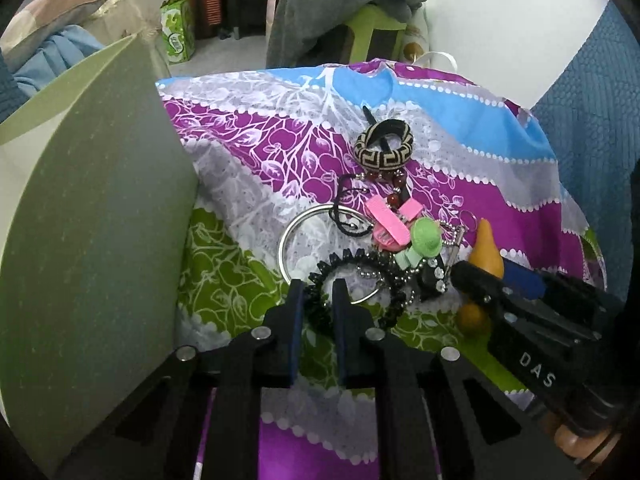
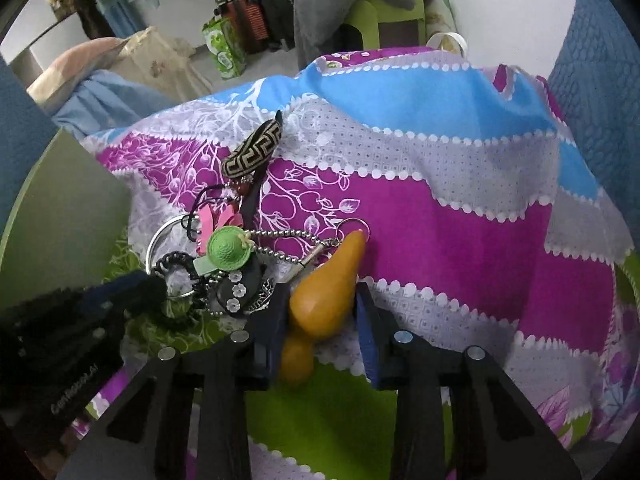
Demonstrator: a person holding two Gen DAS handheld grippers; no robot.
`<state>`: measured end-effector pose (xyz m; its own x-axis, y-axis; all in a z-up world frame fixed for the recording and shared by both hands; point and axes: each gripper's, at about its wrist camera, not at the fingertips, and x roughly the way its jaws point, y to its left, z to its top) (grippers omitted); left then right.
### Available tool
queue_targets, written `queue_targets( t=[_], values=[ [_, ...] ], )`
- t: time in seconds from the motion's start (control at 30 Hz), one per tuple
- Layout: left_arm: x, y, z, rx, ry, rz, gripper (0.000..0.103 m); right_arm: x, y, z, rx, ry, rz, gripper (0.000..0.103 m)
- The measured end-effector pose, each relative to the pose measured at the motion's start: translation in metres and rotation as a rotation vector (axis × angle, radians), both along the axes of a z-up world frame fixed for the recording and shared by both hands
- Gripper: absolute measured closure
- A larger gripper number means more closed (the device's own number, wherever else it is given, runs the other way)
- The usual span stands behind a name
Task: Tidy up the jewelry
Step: 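Grasp the orange gourd charm with the right tool while the left tool grasps the black coiled hair tie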
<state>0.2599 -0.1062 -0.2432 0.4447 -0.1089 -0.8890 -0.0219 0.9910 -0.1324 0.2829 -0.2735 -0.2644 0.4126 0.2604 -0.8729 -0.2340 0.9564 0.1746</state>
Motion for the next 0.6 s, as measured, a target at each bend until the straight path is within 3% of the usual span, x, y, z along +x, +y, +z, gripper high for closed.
queue_targets(
  t=[0.1,0.33,0.6],
  values=[
    [0.000,-0.002,0.001,0.015,-0.006,-0.016,0.094,-0.002,-0.003,0.001,-0.004,0.000,-0.002,0.073],
    [-0.009,0.005,0.010,-0.034,-0.003,-0.001,0.095,-0.014,-0.004,0.013,0.005,-0.008,-0.013,0.073],
    [-0.030,0.013,0.038,-0.055,-0.033,0.017,0.095,-0.039,-0.002,0.036,0.003,-0.039,-0.020,0.073]
  ],
)
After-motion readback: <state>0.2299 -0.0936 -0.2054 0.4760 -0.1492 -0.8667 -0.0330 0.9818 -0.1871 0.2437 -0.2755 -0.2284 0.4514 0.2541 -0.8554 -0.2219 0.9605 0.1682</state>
